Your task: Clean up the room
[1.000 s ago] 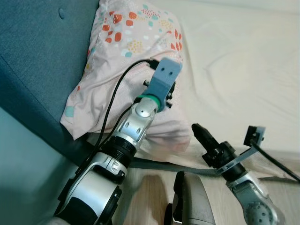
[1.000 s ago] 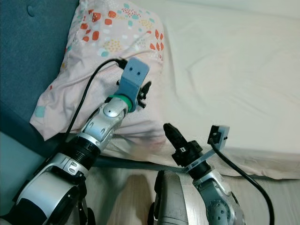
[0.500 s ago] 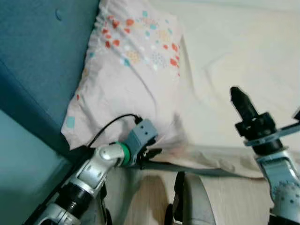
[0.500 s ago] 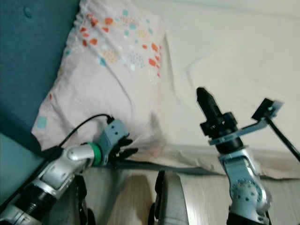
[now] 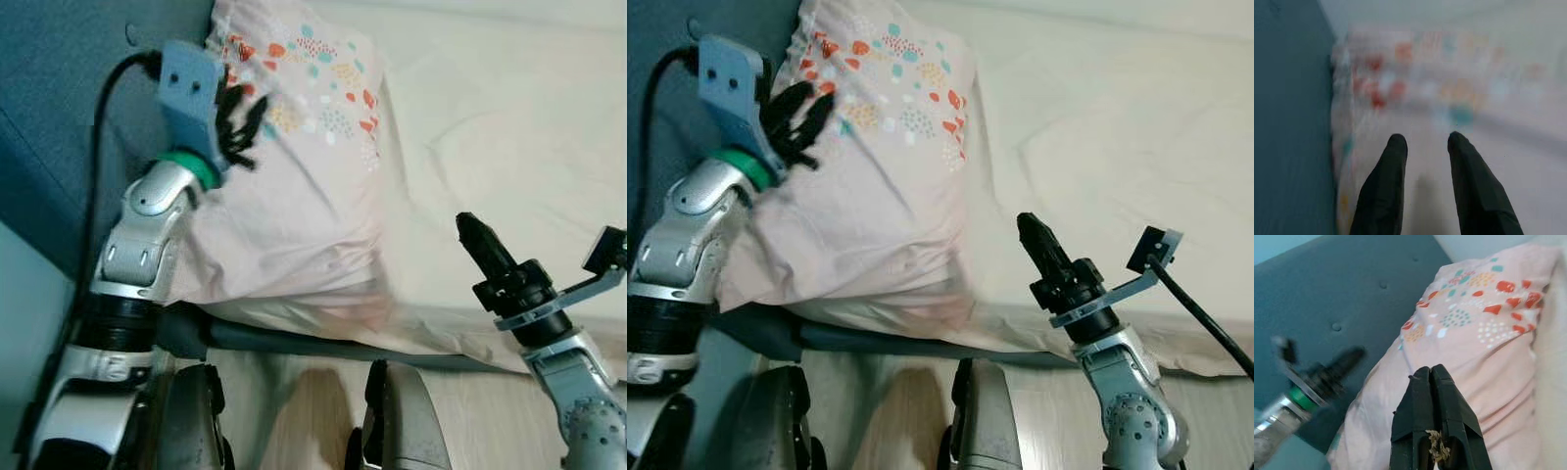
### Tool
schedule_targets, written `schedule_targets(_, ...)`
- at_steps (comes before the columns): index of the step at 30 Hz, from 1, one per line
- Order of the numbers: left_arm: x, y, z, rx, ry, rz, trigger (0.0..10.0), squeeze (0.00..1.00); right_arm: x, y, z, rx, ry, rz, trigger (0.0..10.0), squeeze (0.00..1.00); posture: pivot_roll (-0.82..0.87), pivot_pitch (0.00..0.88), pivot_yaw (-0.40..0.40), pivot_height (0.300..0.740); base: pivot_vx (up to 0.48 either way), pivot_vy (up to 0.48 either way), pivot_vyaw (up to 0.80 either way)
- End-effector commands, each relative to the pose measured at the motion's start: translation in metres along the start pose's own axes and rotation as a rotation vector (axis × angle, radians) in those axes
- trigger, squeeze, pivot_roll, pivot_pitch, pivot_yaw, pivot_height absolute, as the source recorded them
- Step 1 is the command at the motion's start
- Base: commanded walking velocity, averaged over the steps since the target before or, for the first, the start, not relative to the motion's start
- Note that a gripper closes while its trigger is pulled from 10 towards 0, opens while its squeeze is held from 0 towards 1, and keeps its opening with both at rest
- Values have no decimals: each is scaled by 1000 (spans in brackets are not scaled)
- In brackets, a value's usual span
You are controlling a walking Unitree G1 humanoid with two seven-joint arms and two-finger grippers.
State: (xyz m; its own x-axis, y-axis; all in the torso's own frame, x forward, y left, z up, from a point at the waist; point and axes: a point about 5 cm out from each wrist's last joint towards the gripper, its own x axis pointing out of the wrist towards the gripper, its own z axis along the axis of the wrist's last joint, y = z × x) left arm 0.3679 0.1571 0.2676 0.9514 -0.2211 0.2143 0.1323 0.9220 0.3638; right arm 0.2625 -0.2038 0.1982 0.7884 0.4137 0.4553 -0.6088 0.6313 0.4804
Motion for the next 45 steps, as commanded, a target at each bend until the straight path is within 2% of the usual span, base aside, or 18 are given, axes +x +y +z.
schedule_targets(1,-3,-2,-14,67,79,9,10000,0,-4,1,-1,3,8,-3,10000,0,63,228,-6,561,0,0,0)
schedule_targets(3,-26,-5,-59,81,330,-42,10000,0,-2,1,-1,5,10,1,10000,0,73,233,-10,561,0,0,0)
schedule_targets(5,-51,-18,-93,46,503,-147,10000,0,0,2,1,5,8,11,10000,0,73,233,-10,561,0,0,0)
schedule_targets(9,-61,-30,-107,-20,556,-206,10000,0,4,2,2,2,8,22,10000,0,74,236,-22,561,0,0,0)
schedule_targets(11,-54,-31,-102,-42,505,-170,10000,0,8,2,4,-3,8,30,10000,0,74,236,-22,561,0,0,0)
schedule_targets(13,-21,-20,-41,-219,121,61,10000,0,17,6,7,-21,4,57,10000,0,69,229,-24,561,0,0,0)
schedule_targets(15,-12,-9,1,-342,-88,171,10000,0,22,9,6,-54,19,63,10000,0,69,229,-24,561,0,0,0)
schedule_targets(18,-12,-6,12,-356,-130,178,10000,0,23,10,5,-73,31,60,10000,0,69,229,-24,561,0,0,0)
schedule_targets(19,-16,2,41,-386,-233,178,10000,0,25,5,0,-158,54,-7,10000,0,63,212,-21,561,0,0,0)
schedule_targets(22,-23,11,65,-388,-314,171,10000,0,28,6,-8,-269,76,-51,10000,0,65,206,-19,561,0,0,0)
schedule_targets(24,-23,11,65,-388,-314,171,10000,0,28,6,-8,-269,76,-51,10000,0,65,206,-19,561,0,0,0)
schedule_targets(25,-28,10,74,-364,-333,121,10000,0,34,11,-12,-314,60,-75,10000,0,74,186,-9,561,0,0,0)
schedule_targets(28,-33,5,75,-317,-329,60,10000,0,38,14,-14,-358,37,-109,10000,0,74,186,-9,561,0,0,0)
schedule_targets(30,-37,-3,65,-325,-288,-1,10000,0,40,13,-17,-354,25,-133,10000,0,75,171,-3,561,0,0,0)
schedule_targets(33,-45,-13,39,-387,-187,-12,10000,0,42,12,-19,-376,5,-197,10000,0,71,150,8,561,0,0,0)
schedule_targets(34,-45,-13,39,-387,-187,-12,10000,0,42,12,-19,-376,5,-197,10000,0,71,150,8,561,0,0,0)
schedule_targets(36,-52,-18,26,-441,-120,-19,10000,0,42,8,-20,-504,2,-259,10000,0,67,136,10,561,0,0,0)
schedule_targets(45,-59,-32,7,-428,-28,-88,10000,0,37,-2,-17,-650,-64,-355,10000,0,53,105,1,586,0,0,0)
